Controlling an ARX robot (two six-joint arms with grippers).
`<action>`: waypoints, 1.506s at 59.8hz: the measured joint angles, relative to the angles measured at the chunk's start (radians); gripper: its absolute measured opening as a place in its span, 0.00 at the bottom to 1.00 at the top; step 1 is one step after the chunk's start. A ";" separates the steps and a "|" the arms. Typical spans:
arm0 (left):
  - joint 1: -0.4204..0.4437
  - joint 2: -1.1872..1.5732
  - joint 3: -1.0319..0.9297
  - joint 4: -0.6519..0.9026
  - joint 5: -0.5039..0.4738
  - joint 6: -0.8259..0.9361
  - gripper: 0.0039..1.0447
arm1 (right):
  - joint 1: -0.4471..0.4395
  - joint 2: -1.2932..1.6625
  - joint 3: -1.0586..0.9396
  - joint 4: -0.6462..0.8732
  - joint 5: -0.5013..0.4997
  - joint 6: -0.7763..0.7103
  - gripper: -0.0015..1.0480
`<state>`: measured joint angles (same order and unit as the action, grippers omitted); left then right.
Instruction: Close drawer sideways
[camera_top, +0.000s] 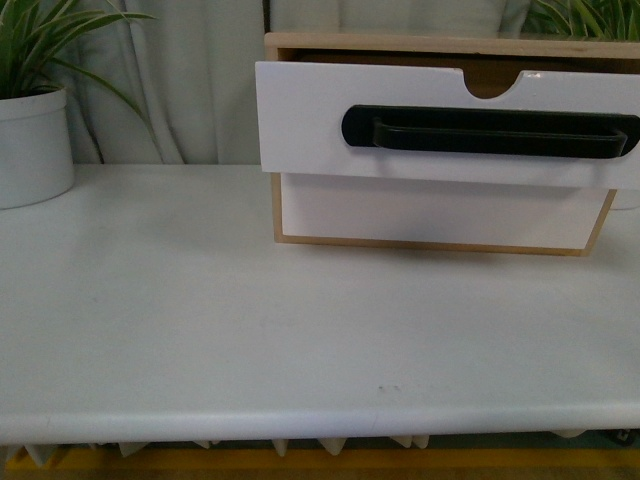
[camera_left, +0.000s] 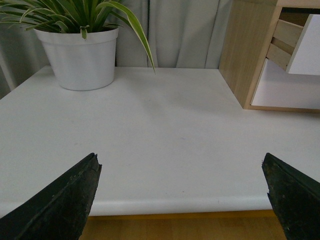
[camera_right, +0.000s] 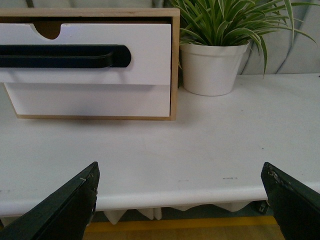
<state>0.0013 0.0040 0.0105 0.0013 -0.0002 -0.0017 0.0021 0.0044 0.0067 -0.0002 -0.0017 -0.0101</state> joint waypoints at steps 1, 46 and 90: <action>0.000 0.000 0.000 0.000 0.000 0.000 0.94 | 0.000 0.000 0.000 0.000 0.000 0.000 0.91; 0.000 0.000 0.000 0.000 0.000 0.000 0.94 | 0.000 0.000 0.000 0.000 0.000 0.000 0.91; 0.010 0.032 0.013 -0.049 0.092 -0.056 0.94 | 0.039 0.023 0.003 -0.003 0.133 0.040 0.91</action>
<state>0.0113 0.0360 0.0231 -0.0479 0.0921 -0.0582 0.0410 0.0277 0.0097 -0.0029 0.1314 0.0299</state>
